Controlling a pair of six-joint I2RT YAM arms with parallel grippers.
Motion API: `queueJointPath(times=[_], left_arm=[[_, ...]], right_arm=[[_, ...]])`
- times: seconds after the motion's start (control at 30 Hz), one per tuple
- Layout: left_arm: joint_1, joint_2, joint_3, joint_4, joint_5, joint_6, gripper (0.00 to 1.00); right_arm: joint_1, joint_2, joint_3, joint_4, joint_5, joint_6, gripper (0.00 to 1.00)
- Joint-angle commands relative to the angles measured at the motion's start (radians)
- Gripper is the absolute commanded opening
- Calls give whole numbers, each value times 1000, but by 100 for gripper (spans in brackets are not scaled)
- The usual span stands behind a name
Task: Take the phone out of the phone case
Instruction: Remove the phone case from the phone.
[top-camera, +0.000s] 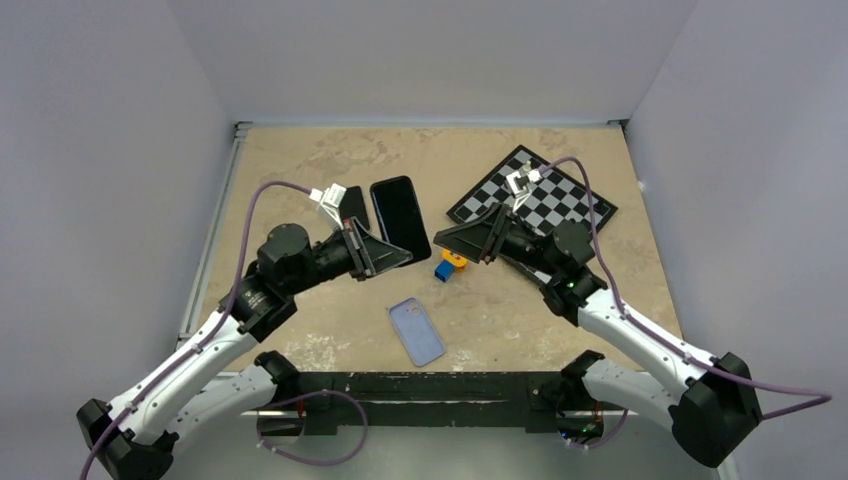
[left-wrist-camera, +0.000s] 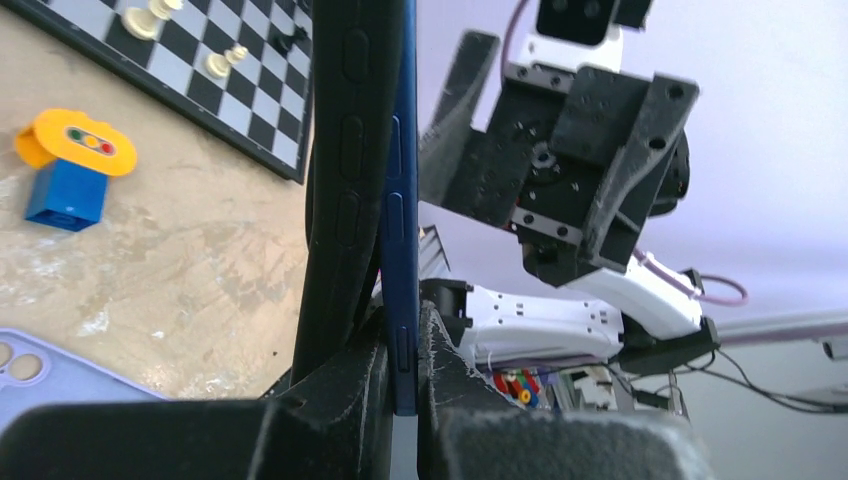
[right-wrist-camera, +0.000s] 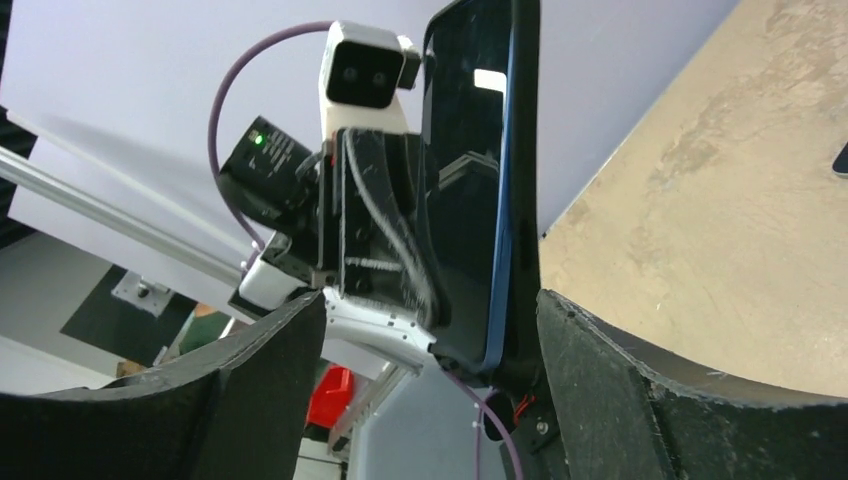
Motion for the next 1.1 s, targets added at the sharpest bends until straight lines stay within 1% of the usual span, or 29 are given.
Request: queueJointPath(times=[0.0, 0.13, 0.2, 0.3, 0.43, 0.53, 0.77, 0.93, 1.0, 1.07], left_arm=[[45, -52, 61, 5, -23, -36, 0], [57, -76, 65, 3, -30, -67, 0], [57, -80, 63, 19, -23, -84, 0], [58, -75, 51, 63, -1, -126, 0], [57, -71, 18, 152, 22, -191, 0], [58, -66, 1, 185, 34, -221, 0], [58, -43, -26, 252, 64, -270, 0], [57, -36, -40, 277, 82, -283, 0], [58, -36, -47, 292, 88, -292, 0], [56, -35, -50, 298, 101, -295, 0]], right_arm=[[-3, -39, -38, -11, -48, -47, 76], [-3, -39, -80, 46, -51, -26, 67], [4, -23, -86, 73, -56, -17, 56], [26, 8, -87, 114, -57, -3, 47], [50, 39, -92, 174, -57, 18, 40], [57, 55, -92, 192, -58, 27, 35], [58, 76, -75, 219, -54, 39, 34], [57, 115, -56, 279, -51, 69, 33], [58, 137, -45, 305, -51, 85, 33], [59, 164, -29, 335, -49, 99, 30]])
